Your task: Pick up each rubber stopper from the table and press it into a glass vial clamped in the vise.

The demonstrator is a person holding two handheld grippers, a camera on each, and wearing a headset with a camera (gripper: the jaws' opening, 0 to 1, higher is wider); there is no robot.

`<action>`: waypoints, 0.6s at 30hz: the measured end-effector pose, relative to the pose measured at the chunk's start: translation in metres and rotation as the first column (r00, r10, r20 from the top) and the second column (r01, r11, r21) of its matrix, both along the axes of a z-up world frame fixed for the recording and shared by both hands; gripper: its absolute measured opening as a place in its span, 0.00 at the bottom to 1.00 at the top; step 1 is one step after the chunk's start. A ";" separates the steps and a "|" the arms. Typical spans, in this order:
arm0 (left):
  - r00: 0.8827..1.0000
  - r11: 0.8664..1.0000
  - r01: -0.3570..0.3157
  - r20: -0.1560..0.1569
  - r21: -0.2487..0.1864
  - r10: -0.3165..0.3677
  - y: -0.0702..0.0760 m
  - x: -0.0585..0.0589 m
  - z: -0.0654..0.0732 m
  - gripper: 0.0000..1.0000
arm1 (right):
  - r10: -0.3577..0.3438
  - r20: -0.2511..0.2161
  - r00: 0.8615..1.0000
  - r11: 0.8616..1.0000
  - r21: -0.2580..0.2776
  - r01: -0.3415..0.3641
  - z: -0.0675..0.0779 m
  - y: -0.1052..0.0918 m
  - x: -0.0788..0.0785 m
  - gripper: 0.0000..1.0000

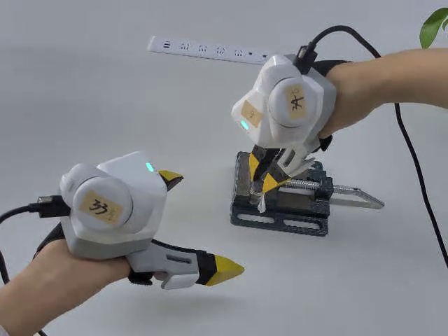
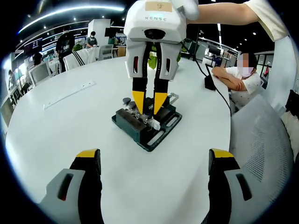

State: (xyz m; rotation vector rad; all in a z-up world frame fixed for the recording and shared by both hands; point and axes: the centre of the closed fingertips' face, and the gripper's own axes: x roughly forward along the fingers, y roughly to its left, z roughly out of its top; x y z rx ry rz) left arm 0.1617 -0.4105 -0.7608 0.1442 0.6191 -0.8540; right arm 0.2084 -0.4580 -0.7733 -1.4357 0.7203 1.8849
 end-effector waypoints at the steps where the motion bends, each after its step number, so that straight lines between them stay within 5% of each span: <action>1: 1.000 1.000 -0.001 -0.001 0.000 0.001 0.000 0.000 0.000 0.95 | -0.015 0.000 1.000 1.000 0.001 0.015 0.000 0.000 0.000 0.04; 18: 1.000 1.000 -0.007 -0.005 -0.002 0.007 0.001 -0.002 -0.001 0.95 | 0.052 0.012 0.999 0.998 0.046 -0.052 0.000 -0.001 -0.001 0.06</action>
